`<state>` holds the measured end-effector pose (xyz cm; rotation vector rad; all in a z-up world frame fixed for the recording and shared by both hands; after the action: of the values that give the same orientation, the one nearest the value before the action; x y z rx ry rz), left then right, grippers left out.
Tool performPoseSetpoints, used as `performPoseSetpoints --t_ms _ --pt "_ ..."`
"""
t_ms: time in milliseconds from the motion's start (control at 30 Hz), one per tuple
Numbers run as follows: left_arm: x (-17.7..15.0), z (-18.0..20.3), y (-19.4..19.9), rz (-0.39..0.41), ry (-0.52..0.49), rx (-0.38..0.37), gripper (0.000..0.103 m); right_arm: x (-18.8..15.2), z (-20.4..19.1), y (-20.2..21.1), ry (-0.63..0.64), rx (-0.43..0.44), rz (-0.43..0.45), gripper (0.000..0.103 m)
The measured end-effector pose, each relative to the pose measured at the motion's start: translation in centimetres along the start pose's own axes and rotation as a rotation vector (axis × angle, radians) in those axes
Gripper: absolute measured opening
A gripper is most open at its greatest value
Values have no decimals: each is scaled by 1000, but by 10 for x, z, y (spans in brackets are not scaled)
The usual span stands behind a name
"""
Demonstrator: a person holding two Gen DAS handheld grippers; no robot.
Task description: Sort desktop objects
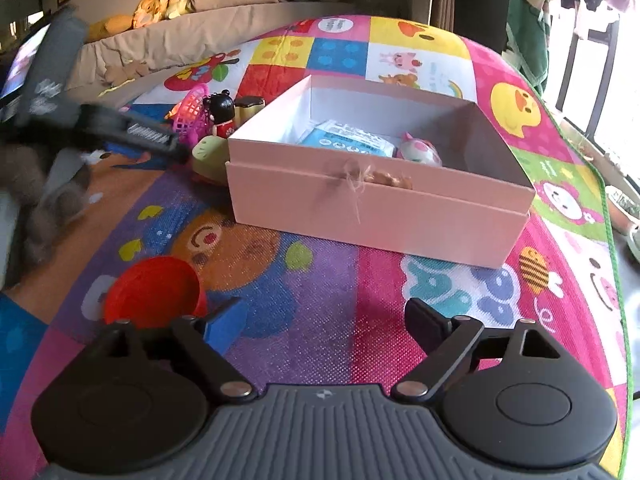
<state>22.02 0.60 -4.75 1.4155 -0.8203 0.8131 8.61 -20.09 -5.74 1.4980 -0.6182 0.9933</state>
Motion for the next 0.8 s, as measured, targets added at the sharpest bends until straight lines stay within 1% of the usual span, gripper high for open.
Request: performPoseSetpoints --t_ms 133,233,367,633,700,800 --pt "9 4 -13 1 12 -8 69 -1 0 -1 7 -10 5 90" --pt "11 6 -13 0 27 -24 69 -1 2 -3 -8 -13 0 94" --pt "13 5 -11 11 19 -30 70 -2 5 -6 -28 -23 -10 98" --pt "19 10 -7 29 25 -72 73 -3 7 -7 -41 -30 -12 101" --pt "19 11 -10 32 9 -68 73 -3 7 -8 -44 -31 -13 101" --pt "15 8 -17 26 -33 -32 74 -3 8 -8 -46 -32 -13 102"
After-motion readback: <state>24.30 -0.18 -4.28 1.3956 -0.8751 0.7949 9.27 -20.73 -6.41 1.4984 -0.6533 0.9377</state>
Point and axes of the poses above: each gripper's, at about its wrist camera, not at the fingertips, and y roughly against the way its jaws point, z to its right, x to its top, the point moved 10 cm from there along -y, roughly the way its jaws point, and after that the axes turned 11 degrees about z, right-handed, at the moved point
